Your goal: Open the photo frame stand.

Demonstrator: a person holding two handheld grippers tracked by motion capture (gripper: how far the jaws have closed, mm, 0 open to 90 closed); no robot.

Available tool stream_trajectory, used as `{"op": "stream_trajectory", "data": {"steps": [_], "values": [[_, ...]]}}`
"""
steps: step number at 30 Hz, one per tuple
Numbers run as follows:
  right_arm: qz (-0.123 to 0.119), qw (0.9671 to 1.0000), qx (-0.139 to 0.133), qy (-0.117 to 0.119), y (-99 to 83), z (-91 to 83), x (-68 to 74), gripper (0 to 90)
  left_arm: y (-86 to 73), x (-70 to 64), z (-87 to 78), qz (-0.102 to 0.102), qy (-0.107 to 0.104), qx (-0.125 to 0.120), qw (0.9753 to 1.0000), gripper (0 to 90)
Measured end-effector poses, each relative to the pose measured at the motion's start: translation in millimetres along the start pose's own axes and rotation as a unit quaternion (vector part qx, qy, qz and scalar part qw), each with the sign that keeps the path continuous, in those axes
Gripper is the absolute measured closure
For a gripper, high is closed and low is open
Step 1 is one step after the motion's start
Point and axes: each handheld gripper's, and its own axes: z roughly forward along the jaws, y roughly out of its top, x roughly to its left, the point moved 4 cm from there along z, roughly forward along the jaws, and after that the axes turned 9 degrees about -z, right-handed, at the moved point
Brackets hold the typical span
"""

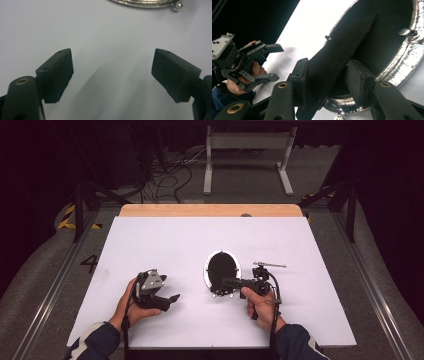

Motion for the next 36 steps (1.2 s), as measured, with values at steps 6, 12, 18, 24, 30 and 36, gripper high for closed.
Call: {"op": "stream_trajectory", "data": {"steps": [6,12,18,24,30,36], "values": [[-0.006,0.9999,0.014,0.006,3.6,2.1,-0.3,55.3,18.5,-6.1,29.7,0.015,-0.004,0.029,0.9995,18.2],[-0.009,0.9997,0.016,0.016,3.4,2.4,-1.8,56.0,32.0,-12.0,52.2,0.0,-0.024,0.036,0.999,20.2],[-0.018,0.9989,0.038,0.022,3.8,0.7,1.1,55.2,43.5,-14.9,67.6,-0.022,-0.033,0.039,0.9985,23.3],[-0.03,0.9977,0.052,0.029,3.1,1.7,6.0,49.2,46.7,-13.7,70.1,-0.02,-0.018,0.035,0.999,23.3],[-0.036,0.9982,0.039,0.028,1.9,5.0,8.5,50.4,47.1,-13.5,71.1,-0.022,-0.011,0.034,0.9991,20.3],[-0.042,0.9983,0.027,0.03,0.5,3.6,9.3,57.5,47.4,-8.6,69.5,-0.058,-0.041,0.03,0.997,23.7]]}}
